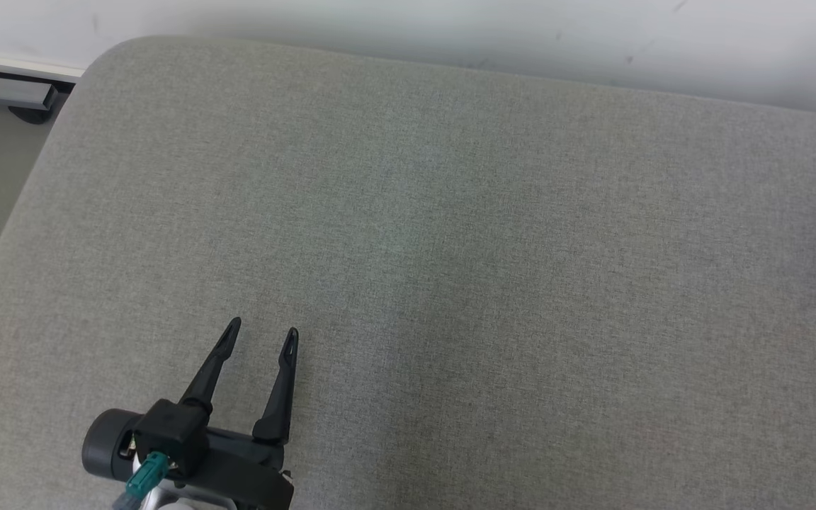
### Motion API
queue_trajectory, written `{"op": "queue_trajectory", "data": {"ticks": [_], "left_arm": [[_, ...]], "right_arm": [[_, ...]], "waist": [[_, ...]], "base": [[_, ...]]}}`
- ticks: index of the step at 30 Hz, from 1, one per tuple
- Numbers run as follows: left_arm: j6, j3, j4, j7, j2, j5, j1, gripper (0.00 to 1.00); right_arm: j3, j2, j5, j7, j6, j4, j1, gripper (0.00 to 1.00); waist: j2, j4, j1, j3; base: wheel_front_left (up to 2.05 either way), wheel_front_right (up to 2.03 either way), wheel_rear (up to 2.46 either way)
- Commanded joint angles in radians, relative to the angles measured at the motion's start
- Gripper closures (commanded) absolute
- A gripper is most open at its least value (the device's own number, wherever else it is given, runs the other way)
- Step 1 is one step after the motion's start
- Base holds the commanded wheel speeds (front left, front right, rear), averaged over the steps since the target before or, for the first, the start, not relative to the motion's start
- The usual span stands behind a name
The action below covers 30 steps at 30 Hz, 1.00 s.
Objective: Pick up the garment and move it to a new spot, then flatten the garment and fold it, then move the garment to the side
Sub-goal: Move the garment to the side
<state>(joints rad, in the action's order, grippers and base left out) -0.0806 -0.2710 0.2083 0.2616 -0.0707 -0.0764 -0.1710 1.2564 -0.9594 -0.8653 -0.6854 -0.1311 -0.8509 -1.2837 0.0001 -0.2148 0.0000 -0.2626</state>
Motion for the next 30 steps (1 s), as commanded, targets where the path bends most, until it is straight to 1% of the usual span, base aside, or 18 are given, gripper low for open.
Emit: {"op": "queue_trajectory", "data": {"ticks": [1, 2, 3, 4, 5, 9, 14, 18, 21, 23, 30], "left_arm": [[-0.002, 0.002, 0.000, 0.004, -0.002, 0.003, -0.014, 0.00], [-0.003, 0.002, 0.001, 0.004, -0.001, 0.004, -0.014, 0.00], [-0.003, 0.002, 0.002, 0.004, -0.001, 0.003, -0.015, 0.00], [-0.003, 0.002, 0.004, 0.004, -0.001, 0.003, -0.015, 0.00], [-0.003, 0.002, 0.005, 0.004, -0.001, 0.003, -0.016, 0.00], [-0.001, 0.004, 0.008, 0.004, 0.000, 0.002, -0.017, 0.00], [0.000, 0.004, 0.011, 0.004, 0.002, 0.001, -0.014, 0.00], [0.002, 0.007, 0.014, 0.004, 0.003, 0.000, -0.009, 0.00], [0.003, 0.009, 0.014, 0.004, 0.003, 0.003, -0.005, 0.00], [0.005, 0.013, 0.014, 0.004, 0.001, 0.004, 0.000, 0.00], [0.009, 0.023, 0.008, 0.004, -0.010, 0.007, 0.024, 0.00]], "right_arm": [[0.044, -0.005, 0.013, -0.005, 0.001, -0.007, -0.008, 1.00], [0.044, -0.003, 0.014, -0.015, 0.001, -0.015, -0.009, 1.00], [0.044, 0.000, 0.015, -0.025, 0.001, -0.022, -0.008, 0.93], [0.044, 0.003, 0.023, -0.029, 0.001, -0.027, -0.010, 0.50], [0.044, 0.004, 0.036, -0.028, 0.001, -0.028, -0.013, 0.00], [0.044, 0.009, 0.058, -0.025, 0.001, -0.039, -0.015, 0.00], [0.044, 0.020, 0.054, -0.013, 0.001, -0.049, -0.019, 0.00], [0.025, 0.041, 0.026, 0.052, 0.001, -0.039, -0.012, 0.00], [0.007, 0.057, 0.006, 0.145, 0.001, -0.027, 0.002, 0.00], [-0.018, 0.076, -0.019, 0.234, 0.001, -0.015, 0.014, 0.00], [-0.095, 0.132, -0.148, 0.494, 0.001, -0.012, 0.097, 0.00]], "waist": [[-0.0001, -0.001, 0.0000, -0.002], [-0.0001, -0.001, 0.0000, -0.003], [-0.0001, -0.002, 0.0000, -0.003], [-0.0001, -0.002, 0.0000, -0.003], [-0.0001, -0.002, 0.0000, -0.003], [-0.0001, -0.001, 0.0000, -0.001], [-0.0001, 0.003, 0.0000, 0.006], [-0.0001, 0.010, 0.0000, 0.019], [-0.0001, 0.014, 0.0000, 0.033], [-0.0001, 0.019, 0.0000, 0.045], [-0.0001, 0.036, 0.0000, 0.095]], "base": [[0.00, 0.00, 0.00], [0.00, 0.00, 0.00], [0.00, 0.00, 0.00], [0.00, 0.00, 0.00], [0.00, 0.00, 0.00], [0.00, 0.00, 0.00], [0.00, 0.00, 0.00], [0.00, 0.00, 0.00], [0.00, 0.00, 0.00], [0.00, 0.00, 0.00], [0.00, 0.00, 0.00]]}}
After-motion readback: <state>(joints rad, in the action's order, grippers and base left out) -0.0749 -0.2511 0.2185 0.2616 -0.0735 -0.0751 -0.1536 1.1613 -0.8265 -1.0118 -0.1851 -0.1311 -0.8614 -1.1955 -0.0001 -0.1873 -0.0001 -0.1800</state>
